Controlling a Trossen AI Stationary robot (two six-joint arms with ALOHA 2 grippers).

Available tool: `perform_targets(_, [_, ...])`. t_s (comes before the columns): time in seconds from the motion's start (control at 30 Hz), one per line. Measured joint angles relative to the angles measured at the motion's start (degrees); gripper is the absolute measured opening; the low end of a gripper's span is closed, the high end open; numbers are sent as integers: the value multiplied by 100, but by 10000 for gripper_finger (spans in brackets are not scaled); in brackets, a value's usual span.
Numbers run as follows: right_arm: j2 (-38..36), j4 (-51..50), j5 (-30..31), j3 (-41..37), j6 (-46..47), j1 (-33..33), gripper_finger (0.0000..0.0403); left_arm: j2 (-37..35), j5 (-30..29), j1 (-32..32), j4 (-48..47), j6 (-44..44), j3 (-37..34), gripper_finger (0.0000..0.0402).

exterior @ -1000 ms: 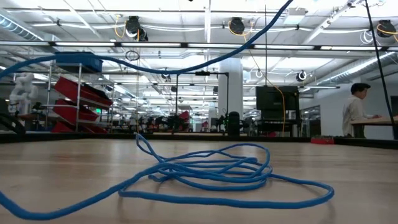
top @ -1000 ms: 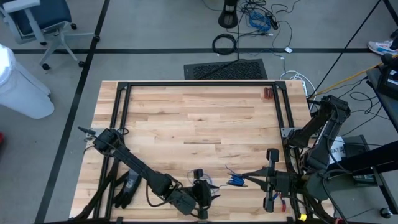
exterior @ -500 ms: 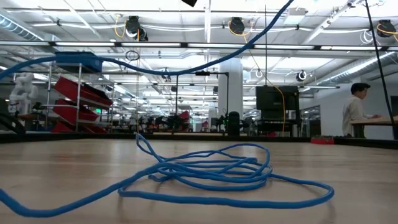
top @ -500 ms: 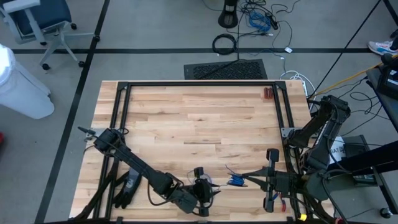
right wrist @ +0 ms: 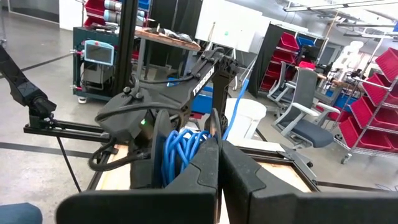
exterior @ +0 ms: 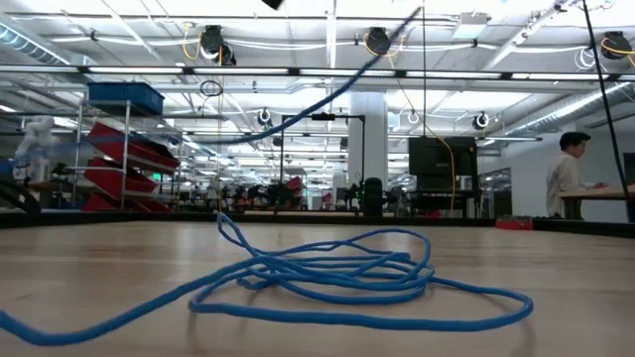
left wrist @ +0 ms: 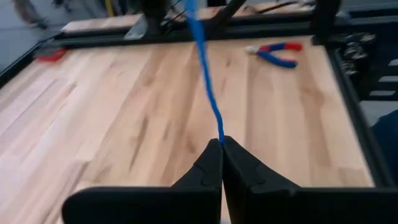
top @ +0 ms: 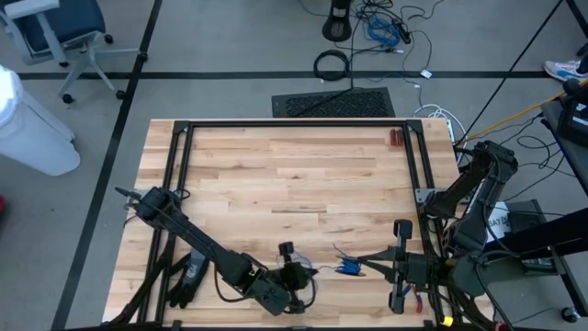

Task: Coil cords
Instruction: Coil the blue wire onto the spool

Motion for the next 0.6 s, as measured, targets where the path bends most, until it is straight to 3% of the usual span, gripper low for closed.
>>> perform_targets(0.3, [0,-112,-52,0,68,-2,0,-679,-923,-352,-1291,-739,-2,3])
perform_targets(0.6, [2,-820,-606,0,575,-288,0,-1396,-2219,-950,-1519,-685,-2,2])
